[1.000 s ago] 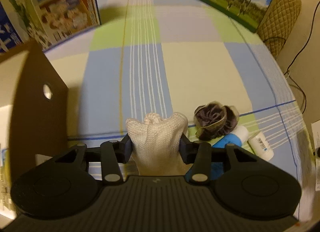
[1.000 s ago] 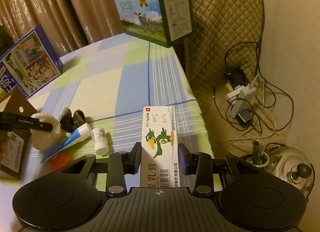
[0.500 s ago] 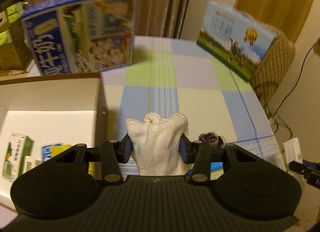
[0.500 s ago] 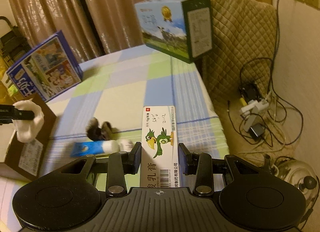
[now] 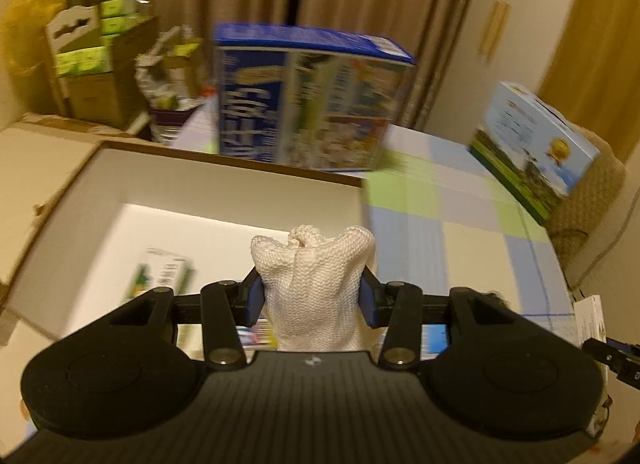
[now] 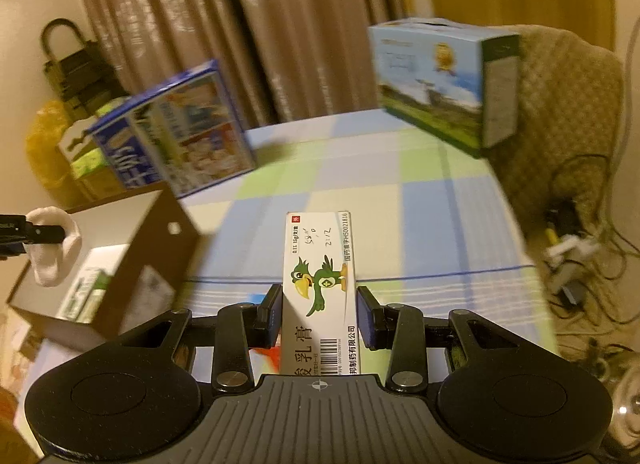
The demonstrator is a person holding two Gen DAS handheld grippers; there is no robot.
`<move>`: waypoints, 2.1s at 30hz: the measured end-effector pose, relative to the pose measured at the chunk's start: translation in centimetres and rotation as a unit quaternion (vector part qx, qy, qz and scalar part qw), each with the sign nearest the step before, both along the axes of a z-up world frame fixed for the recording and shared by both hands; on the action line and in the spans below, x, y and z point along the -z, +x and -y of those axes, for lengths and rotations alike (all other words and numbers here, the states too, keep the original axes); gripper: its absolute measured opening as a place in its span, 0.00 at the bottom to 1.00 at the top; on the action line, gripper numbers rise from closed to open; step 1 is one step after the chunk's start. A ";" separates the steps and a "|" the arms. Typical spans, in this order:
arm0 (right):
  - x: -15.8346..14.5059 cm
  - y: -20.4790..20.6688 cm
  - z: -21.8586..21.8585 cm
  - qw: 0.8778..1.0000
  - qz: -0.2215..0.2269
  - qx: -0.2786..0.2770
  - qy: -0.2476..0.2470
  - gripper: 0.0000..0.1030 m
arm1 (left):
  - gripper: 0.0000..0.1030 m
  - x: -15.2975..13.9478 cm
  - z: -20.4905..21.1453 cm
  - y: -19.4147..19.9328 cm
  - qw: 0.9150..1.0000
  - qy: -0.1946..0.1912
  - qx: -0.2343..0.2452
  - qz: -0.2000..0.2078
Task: Organize objects
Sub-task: 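Carry the white cloth and ointment box over the brown box with both grippers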
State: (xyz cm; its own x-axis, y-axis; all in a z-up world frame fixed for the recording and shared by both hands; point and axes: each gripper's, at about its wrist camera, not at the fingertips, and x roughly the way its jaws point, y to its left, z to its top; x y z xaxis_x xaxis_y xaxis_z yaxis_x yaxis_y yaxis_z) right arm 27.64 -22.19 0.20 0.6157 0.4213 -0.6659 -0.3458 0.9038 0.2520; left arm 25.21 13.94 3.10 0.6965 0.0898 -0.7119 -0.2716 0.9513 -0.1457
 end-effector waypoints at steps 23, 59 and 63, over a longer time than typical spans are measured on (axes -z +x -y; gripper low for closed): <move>0.5 0.5 -24.3 0.980 0.002 -0.195 0.025 0.34 | 0.40 1.5 -15.6 -3.4 0.996 0.041 -0.080 -0.029; 7.9 10.2 -35.2 0.967 0.016 -0.186 -0.175 0.34 | 0.41 8.4 -18.8 8.6 0.991 0.079 0.001 -0.112; 7.4 10.0 -34.7 0.971 0.007 -0.184 -0.153 0.34 | 0.43 8.8 -19.0 9.2 0.990 0.084 -0.001 -0.115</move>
State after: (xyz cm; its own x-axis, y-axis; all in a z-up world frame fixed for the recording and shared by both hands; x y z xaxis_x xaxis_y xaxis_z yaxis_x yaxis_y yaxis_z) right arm 37.62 12.48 -7.23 0.4716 0.3978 -0.7870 -0.6604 0.7507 -0.0162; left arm 34.37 32.90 -5.67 0.5175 0.2219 -0.8264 -0.2805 0.9564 0.0812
